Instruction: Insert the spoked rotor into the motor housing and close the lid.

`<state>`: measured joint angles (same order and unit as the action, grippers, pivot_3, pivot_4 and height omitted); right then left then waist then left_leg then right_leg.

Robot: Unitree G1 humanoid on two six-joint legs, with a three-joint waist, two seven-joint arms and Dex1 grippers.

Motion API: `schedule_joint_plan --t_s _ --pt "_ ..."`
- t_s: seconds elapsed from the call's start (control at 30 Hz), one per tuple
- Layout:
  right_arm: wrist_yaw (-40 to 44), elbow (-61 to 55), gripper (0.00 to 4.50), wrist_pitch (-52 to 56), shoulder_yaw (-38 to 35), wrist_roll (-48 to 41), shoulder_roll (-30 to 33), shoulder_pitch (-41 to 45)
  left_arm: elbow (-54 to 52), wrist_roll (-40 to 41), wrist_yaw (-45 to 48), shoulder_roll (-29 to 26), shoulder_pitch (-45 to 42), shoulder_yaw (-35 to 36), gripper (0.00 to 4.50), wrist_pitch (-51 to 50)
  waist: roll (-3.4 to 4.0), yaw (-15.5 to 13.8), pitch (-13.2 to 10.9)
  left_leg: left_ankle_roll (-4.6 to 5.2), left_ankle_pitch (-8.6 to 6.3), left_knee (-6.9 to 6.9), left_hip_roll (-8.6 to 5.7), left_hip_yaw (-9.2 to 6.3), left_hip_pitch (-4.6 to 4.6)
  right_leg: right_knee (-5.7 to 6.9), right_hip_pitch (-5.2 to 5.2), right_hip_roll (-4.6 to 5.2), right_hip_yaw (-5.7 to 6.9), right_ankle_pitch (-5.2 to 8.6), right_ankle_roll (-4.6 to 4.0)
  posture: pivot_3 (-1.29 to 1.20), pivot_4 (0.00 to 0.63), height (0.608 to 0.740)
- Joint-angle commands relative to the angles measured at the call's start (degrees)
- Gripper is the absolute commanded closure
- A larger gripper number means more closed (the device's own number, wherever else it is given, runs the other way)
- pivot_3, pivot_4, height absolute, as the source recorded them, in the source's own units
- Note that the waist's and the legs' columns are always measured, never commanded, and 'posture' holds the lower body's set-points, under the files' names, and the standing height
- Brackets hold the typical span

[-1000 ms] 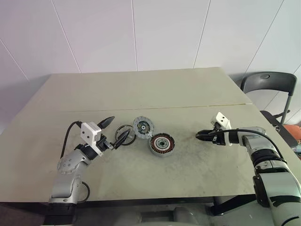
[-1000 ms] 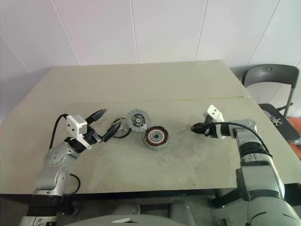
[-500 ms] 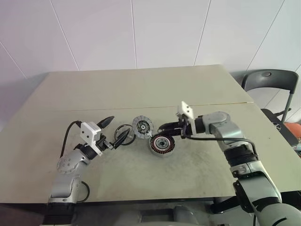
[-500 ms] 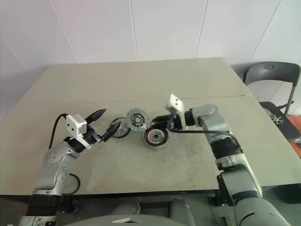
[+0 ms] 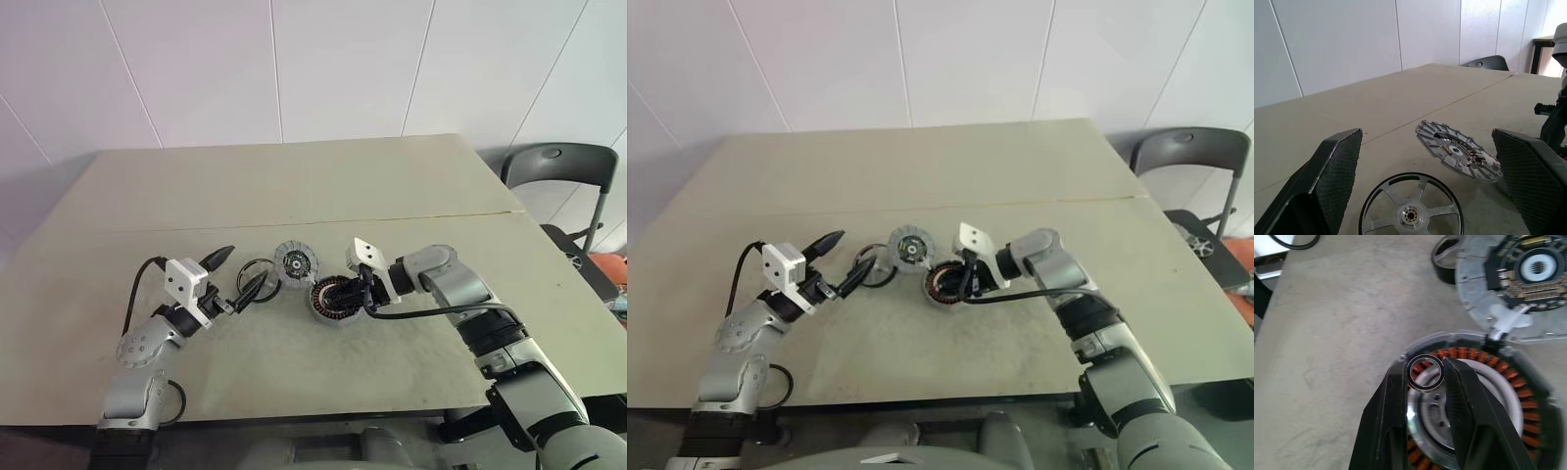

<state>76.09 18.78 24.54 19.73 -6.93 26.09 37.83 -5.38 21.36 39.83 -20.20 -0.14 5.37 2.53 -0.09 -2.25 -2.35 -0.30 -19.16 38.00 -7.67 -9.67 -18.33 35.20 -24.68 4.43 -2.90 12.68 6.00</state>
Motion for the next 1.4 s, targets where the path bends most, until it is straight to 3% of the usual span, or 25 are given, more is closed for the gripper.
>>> schedule_joint_plan --t_s 0.03,1.4 --pt "-1.26 1.21 3.77 -2.29 -0.88 1.07 0.78 2.57 -2.16 0.63 -0.11 -0.37 -0.27 0.63 0.0 0.15 0.0 -0.04 0.0 0.0 0.0 0.0 0.0 0.0 0.0 0.0 0.0 0.0 0.0 0.0 0.0 0.0 0.0 0.74" --pt "-1.31 2.79 3.77 -2.02 -0.64 0.94 0.74 0.98 -1.67 0.68 0.14 -0.35 -0.87 0.35 0.0 -0.28 -0.01 -0.03 0.0 0.0 0.0 0.0 0.01 0.02 0.01 0.0 0.01 0.0 0.0 -0.01 -0.01 0.0 0.0 0.74"
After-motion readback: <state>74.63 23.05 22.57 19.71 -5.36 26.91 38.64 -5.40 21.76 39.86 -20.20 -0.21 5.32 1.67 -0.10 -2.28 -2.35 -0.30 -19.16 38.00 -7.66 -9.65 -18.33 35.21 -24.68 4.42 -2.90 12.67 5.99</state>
